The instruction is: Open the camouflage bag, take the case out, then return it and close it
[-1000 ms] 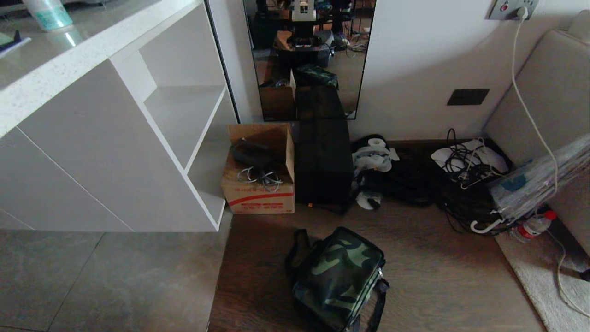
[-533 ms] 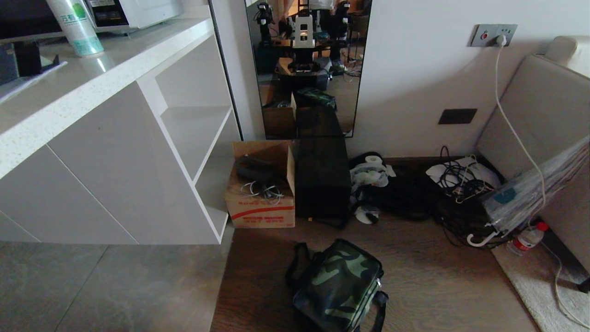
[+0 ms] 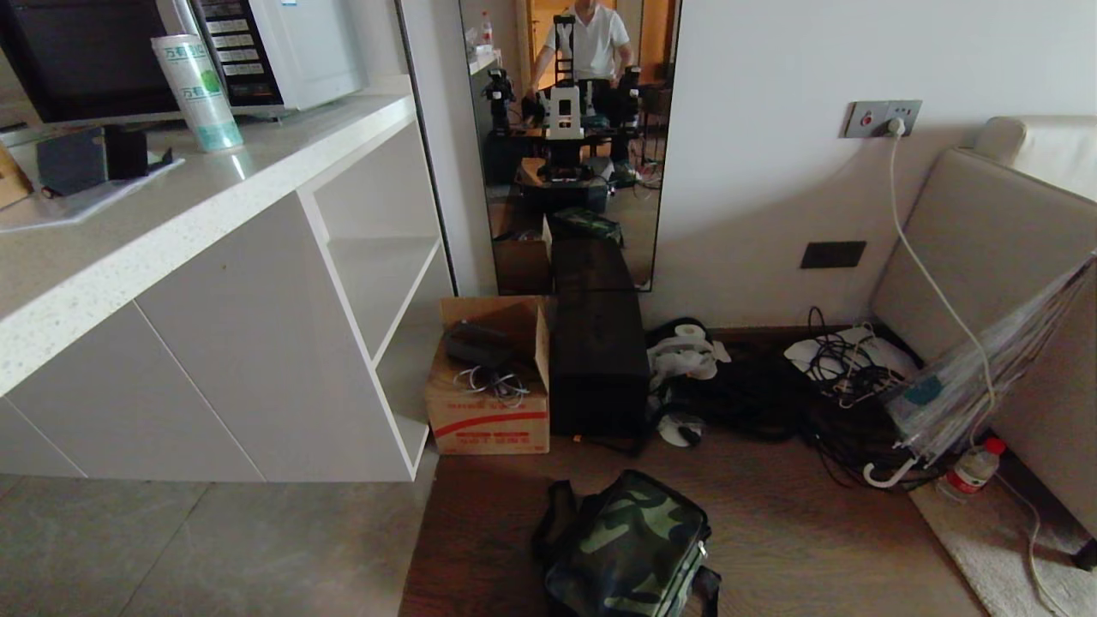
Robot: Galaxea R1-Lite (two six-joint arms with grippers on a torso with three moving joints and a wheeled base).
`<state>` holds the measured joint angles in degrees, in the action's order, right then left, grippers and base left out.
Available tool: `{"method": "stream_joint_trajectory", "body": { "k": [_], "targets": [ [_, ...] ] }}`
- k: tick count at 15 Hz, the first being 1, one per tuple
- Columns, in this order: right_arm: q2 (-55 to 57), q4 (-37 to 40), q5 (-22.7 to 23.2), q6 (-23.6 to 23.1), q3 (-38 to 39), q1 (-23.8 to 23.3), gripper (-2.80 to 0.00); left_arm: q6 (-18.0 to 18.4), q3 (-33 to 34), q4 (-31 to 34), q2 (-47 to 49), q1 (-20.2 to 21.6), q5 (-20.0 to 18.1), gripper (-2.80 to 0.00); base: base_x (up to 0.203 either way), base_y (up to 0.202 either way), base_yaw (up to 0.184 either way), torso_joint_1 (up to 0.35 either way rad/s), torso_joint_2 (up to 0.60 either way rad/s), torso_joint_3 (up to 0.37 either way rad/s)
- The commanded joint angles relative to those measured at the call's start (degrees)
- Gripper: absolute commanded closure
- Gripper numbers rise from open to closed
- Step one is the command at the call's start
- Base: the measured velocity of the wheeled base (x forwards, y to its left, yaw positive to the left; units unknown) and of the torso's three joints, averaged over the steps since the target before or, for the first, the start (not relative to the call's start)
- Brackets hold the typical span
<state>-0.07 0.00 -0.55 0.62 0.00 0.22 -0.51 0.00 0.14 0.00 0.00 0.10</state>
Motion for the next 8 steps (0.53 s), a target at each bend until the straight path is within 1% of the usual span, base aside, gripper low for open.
{"method": "stream_joint_trajectory", "body": {
  "k": [1,4,8],
  "targets": [
    [0.2,0.0,0.0,0.0,0.0,0.0,0.0,0.1,0.0,0.0,0.1,0.0,0.0,0.0,0.0,0.0,0.0,0.003,0.0,0.21],
    [0.2,0.0,0.0,0.0,0.0,0.0,0.0,0.4,0.0,-0.1,0.1,0.0,-0.1,0.0,0.0,0.0,0.0,0.0,0.0,0.069],
    [0.2,0.0,0.0,0.0,0.0,0.0,0.0,0.4,0.0,-0.1,0.1,0.0,-0.1,0.0,0.0,0.0,0.0,0.0,0.0,0.0]
  ]
}}
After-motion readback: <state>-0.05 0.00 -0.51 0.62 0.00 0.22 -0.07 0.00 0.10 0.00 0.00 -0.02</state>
